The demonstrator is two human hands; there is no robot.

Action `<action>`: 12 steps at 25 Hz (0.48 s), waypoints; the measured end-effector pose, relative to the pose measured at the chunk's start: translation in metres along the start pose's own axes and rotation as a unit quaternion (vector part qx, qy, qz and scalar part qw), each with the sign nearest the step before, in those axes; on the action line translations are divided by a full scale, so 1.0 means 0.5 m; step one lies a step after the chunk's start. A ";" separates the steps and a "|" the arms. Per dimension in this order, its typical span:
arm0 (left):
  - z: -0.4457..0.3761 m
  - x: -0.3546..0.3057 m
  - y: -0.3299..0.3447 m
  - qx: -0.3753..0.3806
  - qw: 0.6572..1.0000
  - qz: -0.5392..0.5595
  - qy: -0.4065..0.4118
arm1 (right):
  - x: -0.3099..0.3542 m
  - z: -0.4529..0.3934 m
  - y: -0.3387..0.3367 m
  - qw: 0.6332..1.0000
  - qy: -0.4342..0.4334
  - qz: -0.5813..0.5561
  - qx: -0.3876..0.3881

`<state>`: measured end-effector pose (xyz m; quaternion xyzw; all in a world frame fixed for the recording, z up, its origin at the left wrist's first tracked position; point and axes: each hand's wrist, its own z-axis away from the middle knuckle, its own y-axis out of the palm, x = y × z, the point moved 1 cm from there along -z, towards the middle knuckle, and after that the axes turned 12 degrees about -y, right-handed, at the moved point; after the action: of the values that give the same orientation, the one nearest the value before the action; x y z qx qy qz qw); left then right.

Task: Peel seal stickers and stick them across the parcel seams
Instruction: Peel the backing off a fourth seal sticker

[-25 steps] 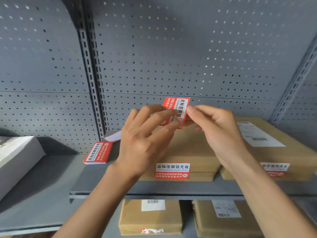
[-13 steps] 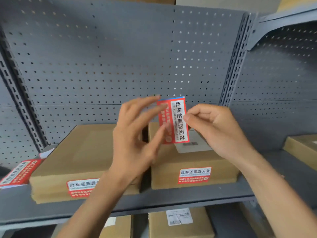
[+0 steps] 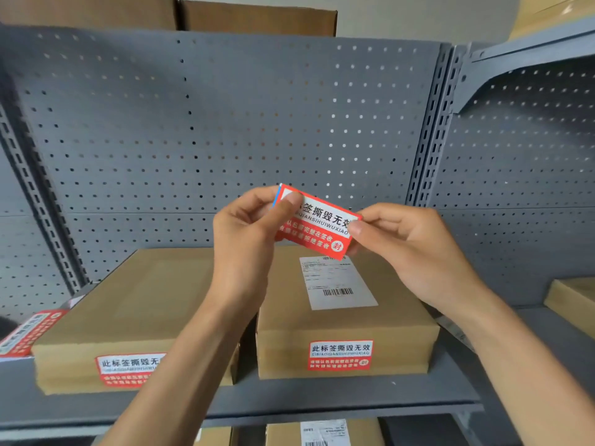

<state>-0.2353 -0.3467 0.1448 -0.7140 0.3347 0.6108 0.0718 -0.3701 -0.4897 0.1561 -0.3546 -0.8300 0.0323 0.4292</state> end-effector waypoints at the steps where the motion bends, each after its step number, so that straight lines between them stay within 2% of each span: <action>1: 0.001 -0.001 0.001 -0.004 1.000 0.009 -0.011 | -0.003 -0.003 -0.002 1.000 0.003 -0.019 -0.011; 6: 0.006 0.000 -0.001 -0.020 0.998 0.052 -0.039 | -0.009 -0.009 0.005 0.996 0.007 -0.083 -0.026; 12: 0.005 0.005 -0.011 -0.063 0.993 0.078 -0.055 | -0.011 -0.005 0.023 0.997 0.015 -0.076 0.019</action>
<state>-0.2341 -0.3423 0.1402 -0.6543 0.3460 0.6724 -0.0029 -0.3599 -0.4854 0.1497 -0.2831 -0.8473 0.0101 0.4493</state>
